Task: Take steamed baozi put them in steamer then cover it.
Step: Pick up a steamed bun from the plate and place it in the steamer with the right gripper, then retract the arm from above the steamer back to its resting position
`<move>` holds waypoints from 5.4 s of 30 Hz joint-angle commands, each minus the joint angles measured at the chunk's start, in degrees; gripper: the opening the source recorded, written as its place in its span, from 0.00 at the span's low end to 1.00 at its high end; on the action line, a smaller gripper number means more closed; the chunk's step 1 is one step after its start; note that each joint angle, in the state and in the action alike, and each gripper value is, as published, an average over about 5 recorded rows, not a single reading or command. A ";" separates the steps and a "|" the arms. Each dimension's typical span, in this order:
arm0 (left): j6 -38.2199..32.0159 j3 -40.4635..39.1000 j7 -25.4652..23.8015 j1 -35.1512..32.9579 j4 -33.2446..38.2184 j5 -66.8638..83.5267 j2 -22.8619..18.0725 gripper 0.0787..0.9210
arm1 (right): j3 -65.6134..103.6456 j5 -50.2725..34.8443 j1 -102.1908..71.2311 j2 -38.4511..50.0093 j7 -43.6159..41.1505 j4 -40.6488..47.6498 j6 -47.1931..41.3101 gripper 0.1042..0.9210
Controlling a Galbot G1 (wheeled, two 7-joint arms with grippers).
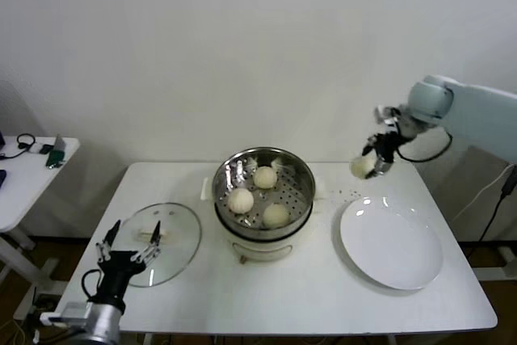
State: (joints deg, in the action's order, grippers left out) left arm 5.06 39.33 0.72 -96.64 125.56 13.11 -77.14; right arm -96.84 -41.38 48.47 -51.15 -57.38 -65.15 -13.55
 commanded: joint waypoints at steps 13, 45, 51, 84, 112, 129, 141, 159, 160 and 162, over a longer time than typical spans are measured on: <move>-0.97 0.43 -0.44 -0.68 1.06 2.03 2.65 0.88 | -11.50 -22.85 2.15 -25.31 9.50 -2.21 -4.86 0.73; -1.06 0.87 -0.25 -0.46 -0.16 2.99 3.34 0.88 | -9.94 -17.15 -2.64 -21.99 9.09 0.02 -7.57 0.88; -1.26 0.82 -0.21 -0.47 -0.07 2.76 3.39 0.88 | -10.01 -20.88 2.52 -16.34 6.57 -3.00 -5.17 0.88; -1.35 -1.98 6.30 0.46 -0.92 -21.74 1.29 0.88 | 86.69 5.02 -80.96 29.93 54.93 -31.85 12.23 0.88; 3.90 -3.44 0.70 -1.65 -6.82 -85.19 3.15 0.88 | 140.11 18.48 -131.68 -10.96 49.33 -40.17 10.51 0.88; -3.66 -5.99 3.77 14.02 -31.12 -94.39 3.46 0.88 | 141.16 21.51 -134.60 -13.35 47.71 -39.99 11.55 0.88; -3.92 -5.96 5.41 21.14 -37.28 -93.53 4.20 0.88 | 141.08 23.28 -134.37 -14.36 47.05 -39.13 11.93 0.88; -4.28 -7.50 6.70 26.11 -42.35 -91.52 5.54 0.88 | 140.94 25.21 -134.06 -15.96 46.65 -38.61 12.45 0.88; -4.30 -7.59 6.74 26.37 -42.66 -91.49 5.51 0.88 | 140.92 25.30 -134.05 -16.10 46.63 -38.60 12.48 0.88; -4.41 -7.69 6.79 26.99 -43.43 -91.47 5.37 0.88 | 140.85 25.55 -134.06 -16.42 46.55 -38.58 12.56 0.88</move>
State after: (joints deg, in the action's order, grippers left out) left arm 0.97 32.02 7.11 -72.66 85.61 -78.50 -71.75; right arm 43.90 -16.62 -85.37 -66.94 -10.76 -103.83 -1.21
